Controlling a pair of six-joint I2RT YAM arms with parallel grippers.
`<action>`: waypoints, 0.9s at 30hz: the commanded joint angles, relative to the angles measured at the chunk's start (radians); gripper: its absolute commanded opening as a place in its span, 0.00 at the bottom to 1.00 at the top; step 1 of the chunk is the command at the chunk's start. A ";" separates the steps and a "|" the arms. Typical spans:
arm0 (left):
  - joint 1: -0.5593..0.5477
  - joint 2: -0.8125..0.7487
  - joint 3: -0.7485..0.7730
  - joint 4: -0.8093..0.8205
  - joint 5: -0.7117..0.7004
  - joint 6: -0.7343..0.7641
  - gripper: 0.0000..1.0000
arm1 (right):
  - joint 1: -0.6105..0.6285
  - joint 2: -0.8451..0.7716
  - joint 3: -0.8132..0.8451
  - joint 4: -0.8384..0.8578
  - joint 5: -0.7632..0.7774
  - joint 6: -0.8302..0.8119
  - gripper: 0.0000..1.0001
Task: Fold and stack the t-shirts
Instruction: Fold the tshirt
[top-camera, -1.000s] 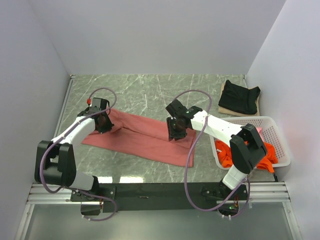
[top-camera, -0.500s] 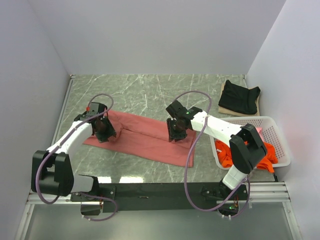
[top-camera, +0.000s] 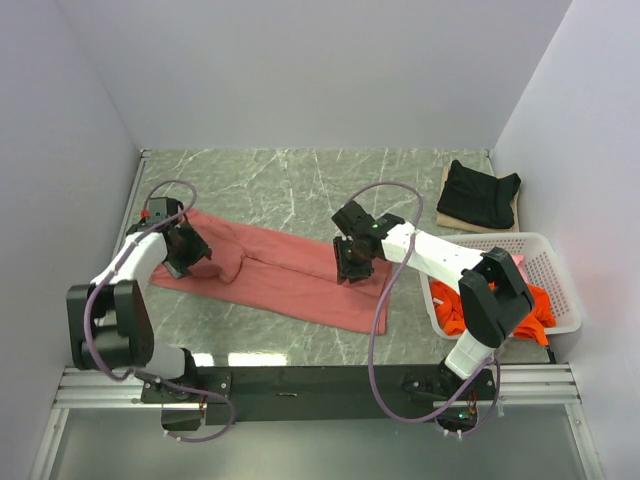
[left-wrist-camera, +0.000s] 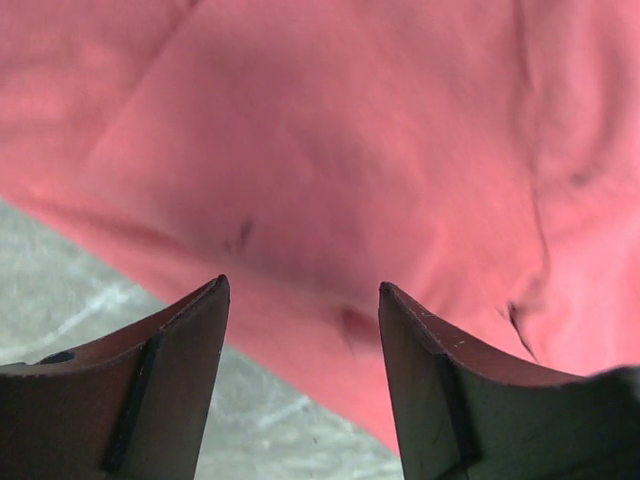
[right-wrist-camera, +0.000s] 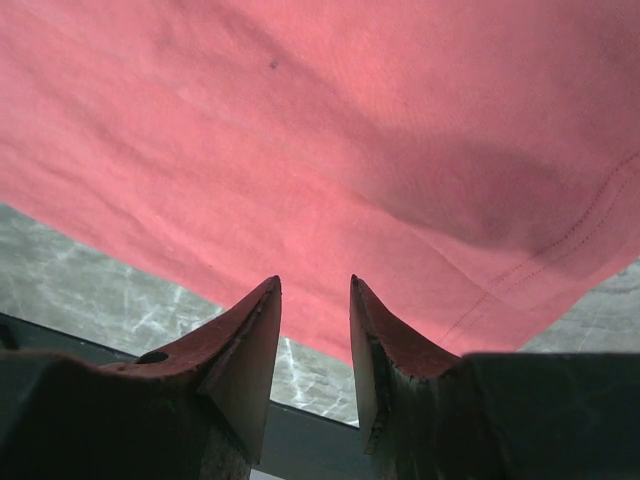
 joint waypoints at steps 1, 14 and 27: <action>0.021 0.076 0.038 0.086 0.007 0.042 0.67 | 0.021 -0.017 0.075 0.009 -0.003 -0.003 0.41; 0.067 0.279 0.280 0.086 -0.019 0.097 0.69 | 0.169 0.188 0.358 0.038 -0.094 0.004 0.41; 0.154 0.157 0.124 0.095 0.000 0.138 0.73 | 0.245 0.446 0.639 0.199 -0.200 0.073 0.41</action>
